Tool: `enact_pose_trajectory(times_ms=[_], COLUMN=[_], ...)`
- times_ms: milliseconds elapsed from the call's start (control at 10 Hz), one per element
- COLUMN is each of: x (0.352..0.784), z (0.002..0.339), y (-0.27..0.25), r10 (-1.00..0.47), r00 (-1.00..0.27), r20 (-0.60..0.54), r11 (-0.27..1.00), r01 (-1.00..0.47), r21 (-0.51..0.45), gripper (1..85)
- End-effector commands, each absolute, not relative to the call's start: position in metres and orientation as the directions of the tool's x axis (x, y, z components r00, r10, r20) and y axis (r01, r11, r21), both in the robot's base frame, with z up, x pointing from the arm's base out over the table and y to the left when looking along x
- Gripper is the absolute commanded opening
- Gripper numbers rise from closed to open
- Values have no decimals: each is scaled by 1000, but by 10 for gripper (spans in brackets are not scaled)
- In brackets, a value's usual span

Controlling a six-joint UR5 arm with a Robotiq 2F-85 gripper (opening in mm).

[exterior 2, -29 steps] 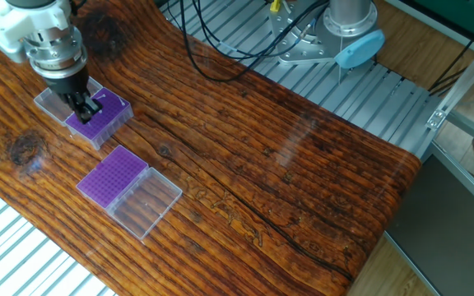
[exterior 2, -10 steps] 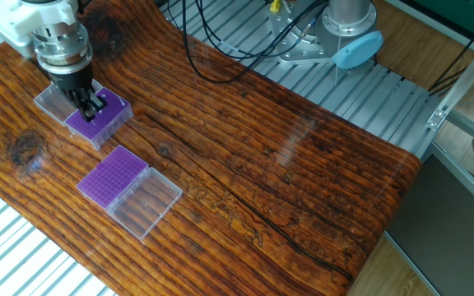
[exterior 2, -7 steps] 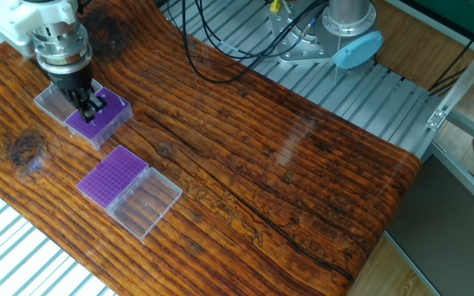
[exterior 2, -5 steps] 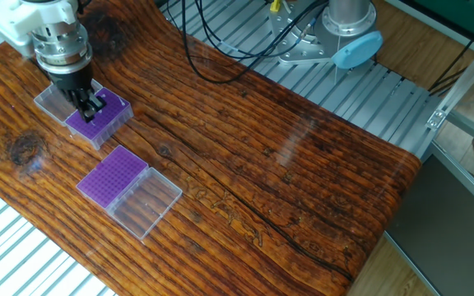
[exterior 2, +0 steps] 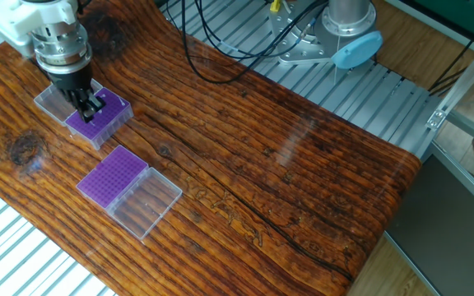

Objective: Transfer all small pipette tips from one holder to another

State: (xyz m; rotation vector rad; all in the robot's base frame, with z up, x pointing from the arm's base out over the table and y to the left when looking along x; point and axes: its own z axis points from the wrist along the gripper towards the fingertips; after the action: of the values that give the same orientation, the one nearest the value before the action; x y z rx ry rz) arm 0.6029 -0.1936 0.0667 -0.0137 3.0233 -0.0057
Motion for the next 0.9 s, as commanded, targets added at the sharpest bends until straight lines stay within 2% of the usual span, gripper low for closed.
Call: enact_pose_trajectory(times_ms=[0,800], x=[606,614], z=[68,69], y=[-191,-186], r10=[0,-2], r00=[-992,-986], r20=[-130,-165], r11=[1000,999], r01=[-2,-8], r21=[15,38], gripper=[10,10])
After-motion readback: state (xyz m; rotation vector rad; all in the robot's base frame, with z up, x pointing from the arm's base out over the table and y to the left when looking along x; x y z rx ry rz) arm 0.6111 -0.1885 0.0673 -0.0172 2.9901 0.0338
